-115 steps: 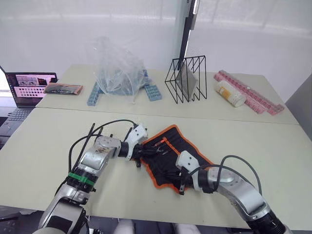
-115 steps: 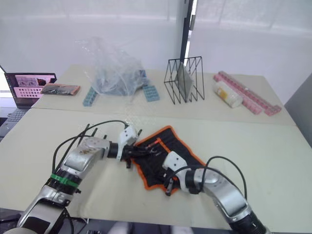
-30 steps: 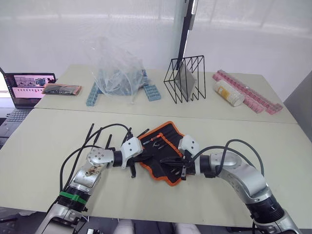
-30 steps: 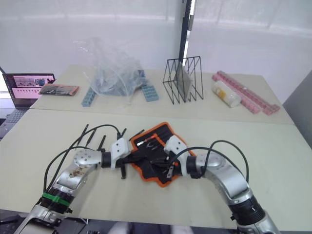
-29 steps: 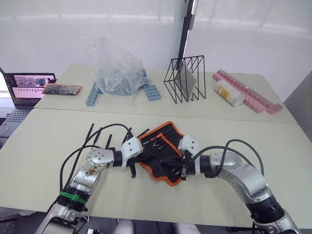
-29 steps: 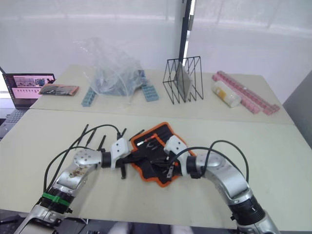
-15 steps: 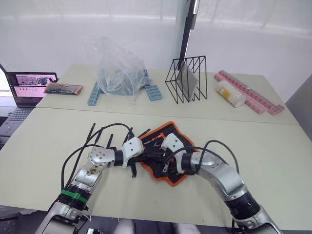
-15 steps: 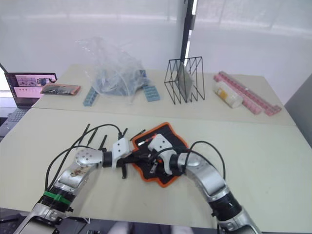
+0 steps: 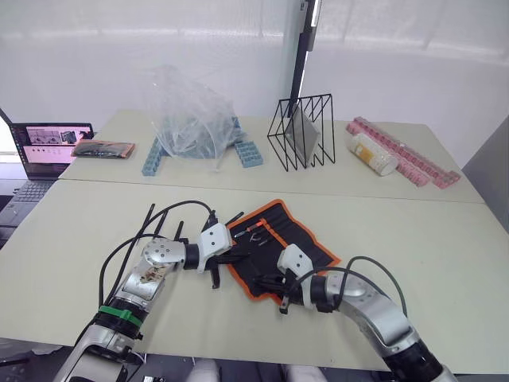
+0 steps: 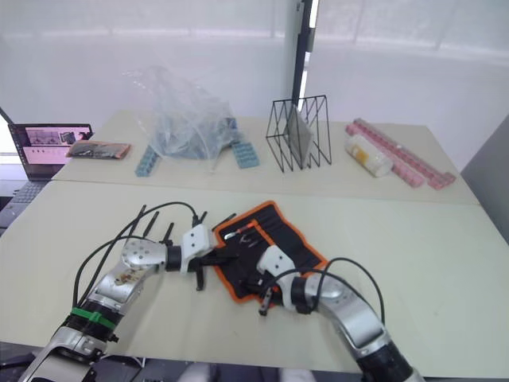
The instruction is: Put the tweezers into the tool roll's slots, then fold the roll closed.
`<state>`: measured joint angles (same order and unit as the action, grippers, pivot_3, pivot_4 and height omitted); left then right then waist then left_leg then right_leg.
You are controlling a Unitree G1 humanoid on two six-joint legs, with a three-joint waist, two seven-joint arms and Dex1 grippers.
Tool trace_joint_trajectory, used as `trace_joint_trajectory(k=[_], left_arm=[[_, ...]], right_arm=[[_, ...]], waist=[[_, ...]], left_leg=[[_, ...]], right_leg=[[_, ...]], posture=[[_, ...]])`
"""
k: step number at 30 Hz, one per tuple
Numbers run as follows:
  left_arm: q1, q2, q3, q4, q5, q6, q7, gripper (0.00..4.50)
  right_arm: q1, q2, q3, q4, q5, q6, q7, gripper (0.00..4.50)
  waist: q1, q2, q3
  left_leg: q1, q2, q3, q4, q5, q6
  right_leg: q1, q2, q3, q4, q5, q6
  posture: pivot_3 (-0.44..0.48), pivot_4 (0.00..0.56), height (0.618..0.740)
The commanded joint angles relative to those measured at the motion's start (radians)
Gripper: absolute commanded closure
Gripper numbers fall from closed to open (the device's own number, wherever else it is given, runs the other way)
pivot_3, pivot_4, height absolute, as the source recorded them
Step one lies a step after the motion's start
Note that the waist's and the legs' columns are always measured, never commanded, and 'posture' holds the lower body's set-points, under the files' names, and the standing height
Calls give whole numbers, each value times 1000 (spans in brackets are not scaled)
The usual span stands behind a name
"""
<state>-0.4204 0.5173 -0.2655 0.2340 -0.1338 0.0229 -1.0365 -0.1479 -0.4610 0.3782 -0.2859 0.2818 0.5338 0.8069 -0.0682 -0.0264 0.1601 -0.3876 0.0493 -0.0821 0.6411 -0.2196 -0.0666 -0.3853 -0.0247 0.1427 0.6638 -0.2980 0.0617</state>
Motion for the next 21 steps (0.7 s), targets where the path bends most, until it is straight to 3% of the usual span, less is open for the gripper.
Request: trace_joint_trajectory(k=[1, 8, 15, 21], left_arm=[[11, 20, -1, 64, 54, 14, 22, 4474], [9, -2, 8, 65, 40, 1, 24, 4474], [-26, -2, 91, -36, -84, -3, -41, 4474], [-4, 83, 221, -263, -278, 207, -90, 4474]], right_arm=[[91, -61, 54, -11, 18, 101, 45, 4500], [117, -83, 12, -94, 53, 113, 23, 4500], [10, -79, -151, -208, 216, 192, 33, 4500], [-56, -123, -328, -264, 448, 309, 78, 4500]], waist=[[0, 0, 0], [1, -1, -1], [2, -3, 7], [2, -3, 10]], left_leg=[[0, 0, 0, 0, 0, 0], [0, 0, 0, 0, 0, 0], [-4, 0, 0, 0, 0, 0], [-18, 0, -1, 0, 0, 0]], right_leg=[[0, 0, 0, 0, 0, 0], [0, 0, 0, 0, 0, 0], [-3, 0, 1, 0, 1, 1], [-16, 0, 0, 0, 1, 0]], posture=[[0, 150, 720], [0, 150, 720], [0, 150, 720], [0, 150, 720]])
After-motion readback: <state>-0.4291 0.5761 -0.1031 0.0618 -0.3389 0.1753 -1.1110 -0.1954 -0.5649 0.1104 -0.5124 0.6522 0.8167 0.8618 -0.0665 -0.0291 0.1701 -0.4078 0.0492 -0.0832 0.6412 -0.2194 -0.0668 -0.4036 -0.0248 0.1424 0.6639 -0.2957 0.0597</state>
